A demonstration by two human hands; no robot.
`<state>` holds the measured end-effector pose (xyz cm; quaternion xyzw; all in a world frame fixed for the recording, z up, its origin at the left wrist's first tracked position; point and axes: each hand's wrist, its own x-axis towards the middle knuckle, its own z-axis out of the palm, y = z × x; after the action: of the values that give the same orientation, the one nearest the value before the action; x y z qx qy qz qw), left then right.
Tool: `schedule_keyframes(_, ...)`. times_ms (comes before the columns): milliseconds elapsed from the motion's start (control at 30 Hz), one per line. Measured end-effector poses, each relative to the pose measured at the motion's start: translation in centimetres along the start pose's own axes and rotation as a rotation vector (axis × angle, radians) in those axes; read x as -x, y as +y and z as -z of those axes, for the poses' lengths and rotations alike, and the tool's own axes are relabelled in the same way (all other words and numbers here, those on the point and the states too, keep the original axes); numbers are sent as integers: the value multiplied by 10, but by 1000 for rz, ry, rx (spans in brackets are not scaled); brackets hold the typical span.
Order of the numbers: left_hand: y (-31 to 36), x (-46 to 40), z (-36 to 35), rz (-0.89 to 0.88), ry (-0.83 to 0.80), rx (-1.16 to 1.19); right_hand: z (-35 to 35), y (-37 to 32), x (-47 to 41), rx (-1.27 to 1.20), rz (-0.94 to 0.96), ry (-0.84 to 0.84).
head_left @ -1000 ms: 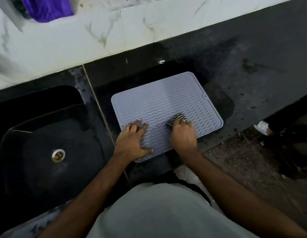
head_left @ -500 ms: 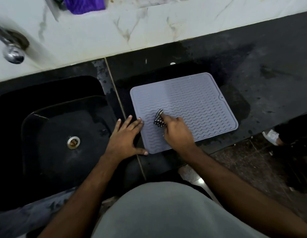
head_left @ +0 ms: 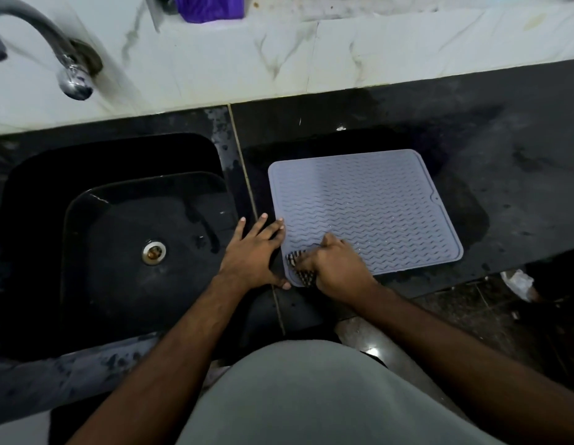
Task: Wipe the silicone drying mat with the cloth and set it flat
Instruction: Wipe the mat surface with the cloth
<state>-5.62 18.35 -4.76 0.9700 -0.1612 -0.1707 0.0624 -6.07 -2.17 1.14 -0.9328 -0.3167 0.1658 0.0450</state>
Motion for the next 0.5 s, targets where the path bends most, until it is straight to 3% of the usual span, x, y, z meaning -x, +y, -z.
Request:
schedule_keyframes(67, -1, 0, 0, 4, -5, 7, 9, 1, -15, -47, -85, 147)
schedule_keyframes(133, 0, 1, -2, 5, -5, 16, 5, -3, -30, -58, -169, 188)
schedule_keyframes(267, 2, 0, 0, 30, 29, 0, -31, -18, -25, 95, -196, 60)
schedule_keyframes(400, 9, 2, 4, 21, 33, -27, -38, -22, 10, 80, -90, 117)
schedule_keyframes(500, 18, 5, -3, 29, 35, -8, -20, -14, 20, 66, -76, -33)
